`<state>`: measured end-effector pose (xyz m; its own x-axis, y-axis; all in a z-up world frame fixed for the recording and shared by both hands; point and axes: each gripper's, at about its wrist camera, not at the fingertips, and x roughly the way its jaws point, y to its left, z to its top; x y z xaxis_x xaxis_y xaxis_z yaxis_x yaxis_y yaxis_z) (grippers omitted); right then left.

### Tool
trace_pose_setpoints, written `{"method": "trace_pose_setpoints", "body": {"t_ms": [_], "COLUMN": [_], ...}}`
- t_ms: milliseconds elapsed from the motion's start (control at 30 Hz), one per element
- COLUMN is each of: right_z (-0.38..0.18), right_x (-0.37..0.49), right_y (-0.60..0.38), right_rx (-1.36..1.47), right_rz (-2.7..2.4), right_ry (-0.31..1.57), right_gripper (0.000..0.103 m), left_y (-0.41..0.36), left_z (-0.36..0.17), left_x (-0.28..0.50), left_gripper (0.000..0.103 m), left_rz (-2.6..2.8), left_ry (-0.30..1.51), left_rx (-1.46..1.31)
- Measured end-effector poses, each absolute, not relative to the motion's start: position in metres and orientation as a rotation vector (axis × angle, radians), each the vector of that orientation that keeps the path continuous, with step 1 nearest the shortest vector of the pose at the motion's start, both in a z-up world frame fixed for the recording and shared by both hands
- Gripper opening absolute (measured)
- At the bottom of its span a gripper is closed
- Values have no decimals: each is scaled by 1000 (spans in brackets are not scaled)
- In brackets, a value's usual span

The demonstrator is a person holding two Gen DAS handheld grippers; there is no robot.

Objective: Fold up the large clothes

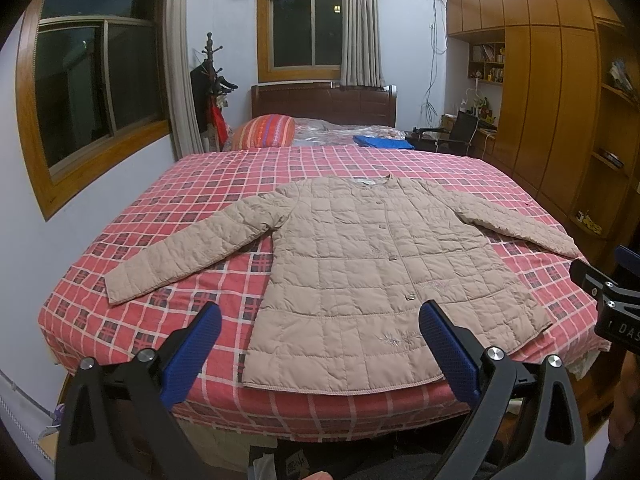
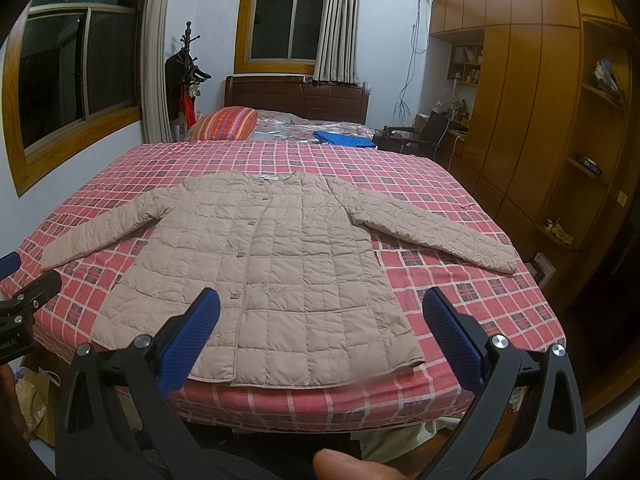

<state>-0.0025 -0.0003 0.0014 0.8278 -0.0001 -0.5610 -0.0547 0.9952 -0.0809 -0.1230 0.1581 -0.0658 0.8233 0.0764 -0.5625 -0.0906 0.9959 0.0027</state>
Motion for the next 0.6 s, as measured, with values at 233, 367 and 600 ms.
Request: {"method": "trace_pose_setpoints", "body": {"t_ms": [233, 367, 600], "right_z": [1, 1, 1], "right_x": [-2, -2, -1], "right_y": [0, 0, 4], "right_rx": [-95, -95, -94], "right_rz": [29, 30, 30], "right_ry": [595, 595, 596], "right_gripper": [101, 101, 101], "left_y": [157, 158, 157], "left_z": [-67, -64, -64], "left_x": [-123, -122, -122], "left_gripper": [99, 99, 99], "left_rz": [90, 90, 90], "left_ry": [597, 597, 598], "left_rx": [-25, -24, -26]}}
